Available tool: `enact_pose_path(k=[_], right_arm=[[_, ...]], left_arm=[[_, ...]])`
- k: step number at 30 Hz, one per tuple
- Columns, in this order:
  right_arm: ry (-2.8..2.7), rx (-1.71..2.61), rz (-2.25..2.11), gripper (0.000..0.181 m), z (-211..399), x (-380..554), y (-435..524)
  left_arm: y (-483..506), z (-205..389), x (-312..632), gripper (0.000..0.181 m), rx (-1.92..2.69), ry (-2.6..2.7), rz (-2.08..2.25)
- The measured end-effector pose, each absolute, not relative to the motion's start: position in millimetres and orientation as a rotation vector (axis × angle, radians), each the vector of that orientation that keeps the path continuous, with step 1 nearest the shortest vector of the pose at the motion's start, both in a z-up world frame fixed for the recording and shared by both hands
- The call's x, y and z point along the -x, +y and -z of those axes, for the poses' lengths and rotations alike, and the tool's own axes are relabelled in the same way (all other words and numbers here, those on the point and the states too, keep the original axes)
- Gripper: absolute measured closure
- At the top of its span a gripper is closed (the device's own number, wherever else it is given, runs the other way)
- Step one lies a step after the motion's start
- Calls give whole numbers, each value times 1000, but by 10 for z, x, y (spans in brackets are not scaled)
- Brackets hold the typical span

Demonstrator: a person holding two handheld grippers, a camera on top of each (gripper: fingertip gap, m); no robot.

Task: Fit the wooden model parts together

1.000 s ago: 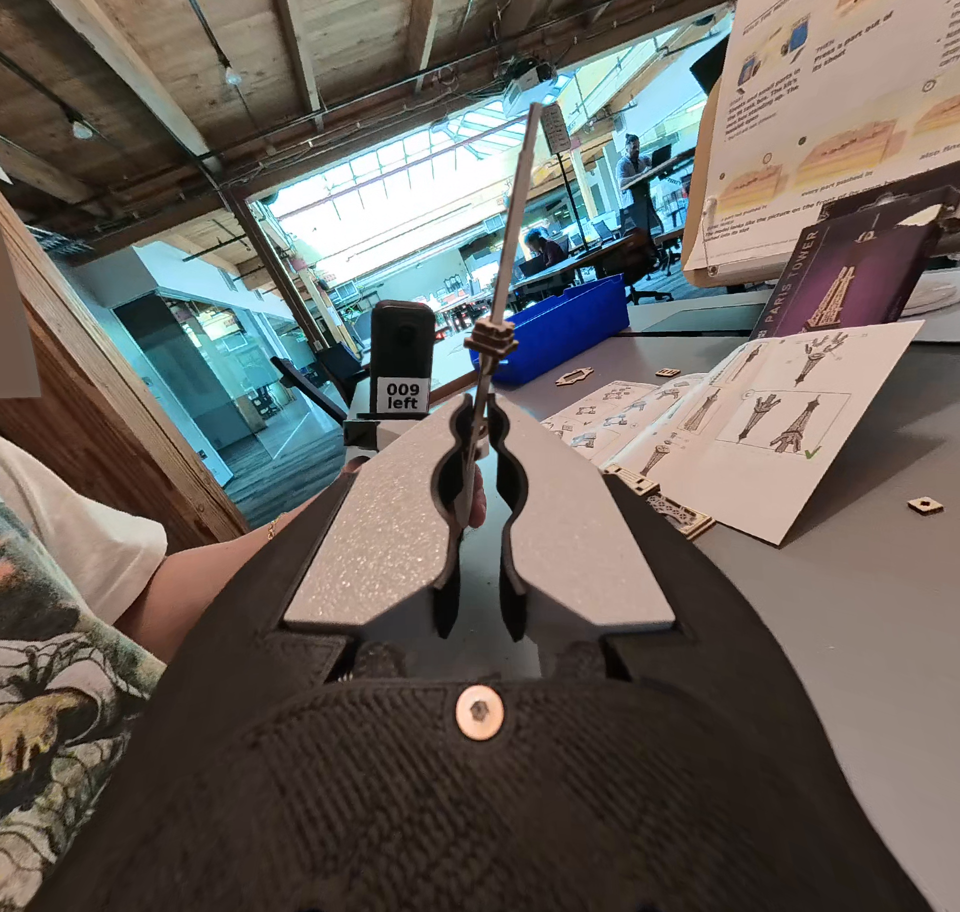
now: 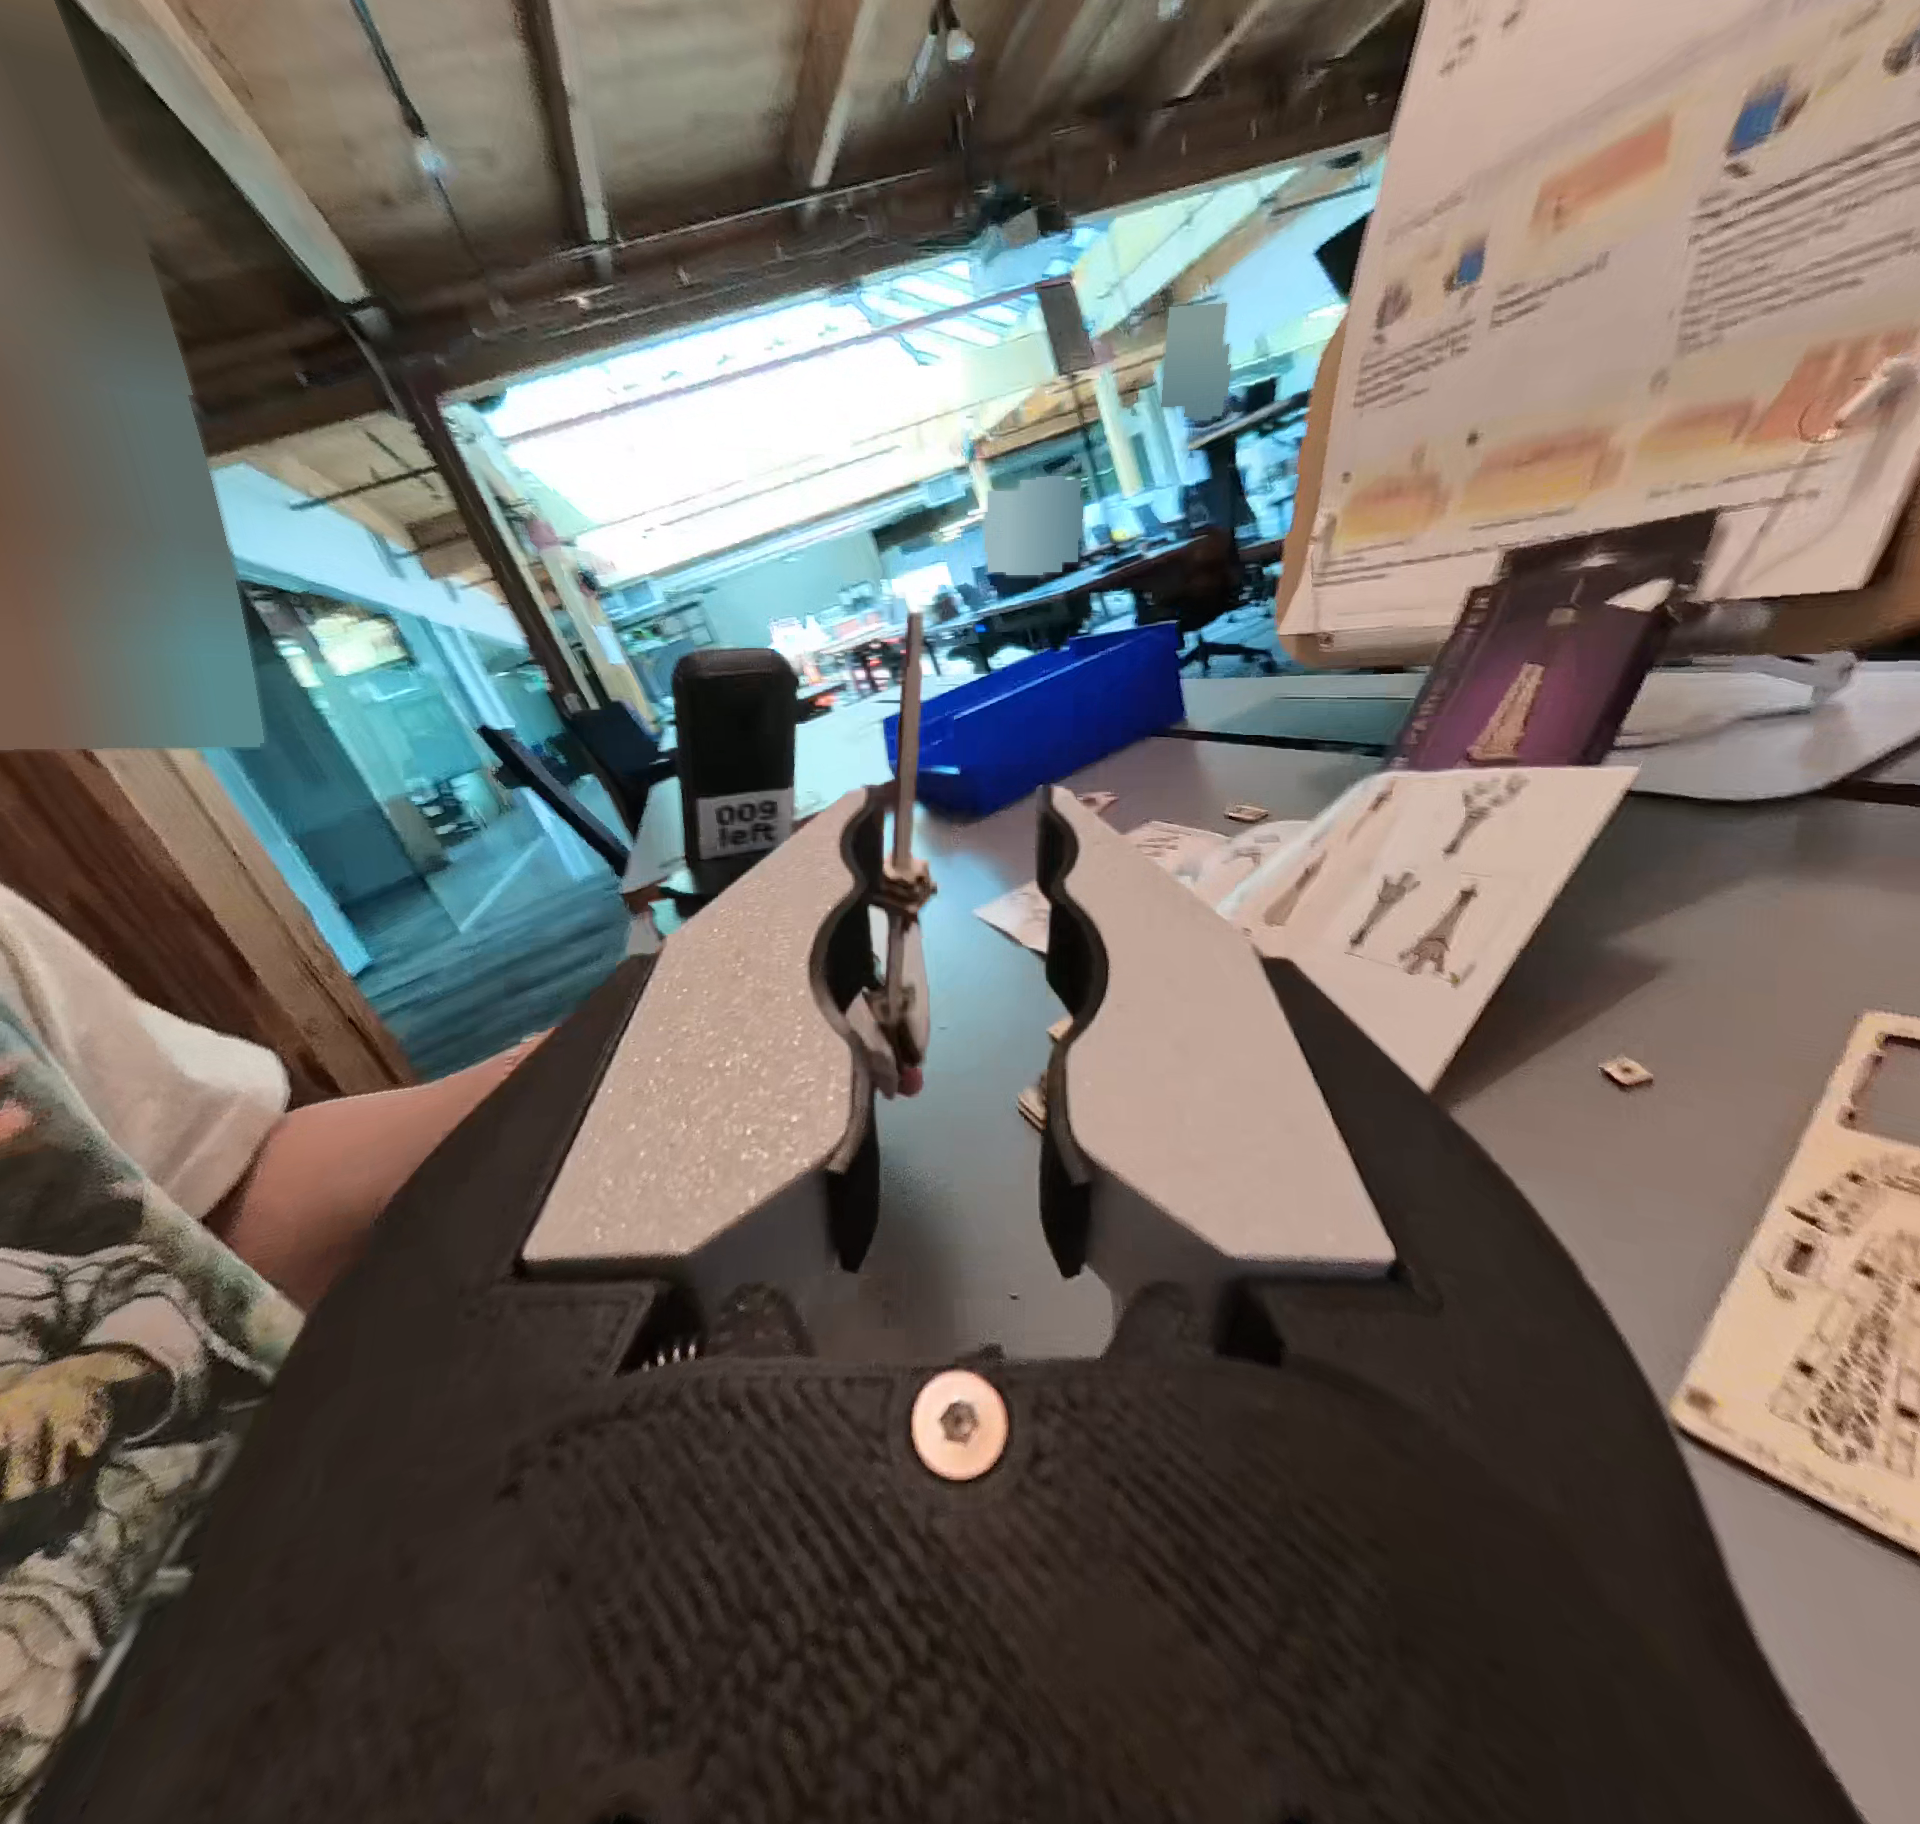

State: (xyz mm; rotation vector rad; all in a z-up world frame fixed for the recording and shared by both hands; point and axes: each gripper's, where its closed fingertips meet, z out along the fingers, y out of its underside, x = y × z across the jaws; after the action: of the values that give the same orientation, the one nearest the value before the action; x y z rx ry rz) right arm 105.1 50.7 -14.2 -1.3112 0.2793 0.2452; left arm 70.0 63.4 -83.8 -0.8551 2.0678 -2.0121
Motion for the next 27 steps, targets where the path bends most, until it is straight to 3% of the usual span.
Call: enact_pose_path(k=[4, 9, 13, 15, 17, 27], right_arm=[[201, 1347, -320, 153, 131, -912, 621], [160, 1321, -319, 179, 77, -833, 644], [175, 1331, -298, 180, 93, -849, 646], [235, 1329, -284, 181, 107, -918, 656], [280, 1339, -270, 181, 139, -963, 674], [329, 1393, -232, 181, 209, -942, 816]], left_arm=[[590, 841, -662, 181, 826, 2107, 2016], [557, 850, -617, 181, 804, 2118, 2036], [558, 864, -632, 181, 803, 2108, 2010], [624, 875, -710, 165, 823, 2082, 1908], [696, 876, -768, 161, 805, 2077, 1767], [650, 778, -843, 174, 744, 2032, 1462]])
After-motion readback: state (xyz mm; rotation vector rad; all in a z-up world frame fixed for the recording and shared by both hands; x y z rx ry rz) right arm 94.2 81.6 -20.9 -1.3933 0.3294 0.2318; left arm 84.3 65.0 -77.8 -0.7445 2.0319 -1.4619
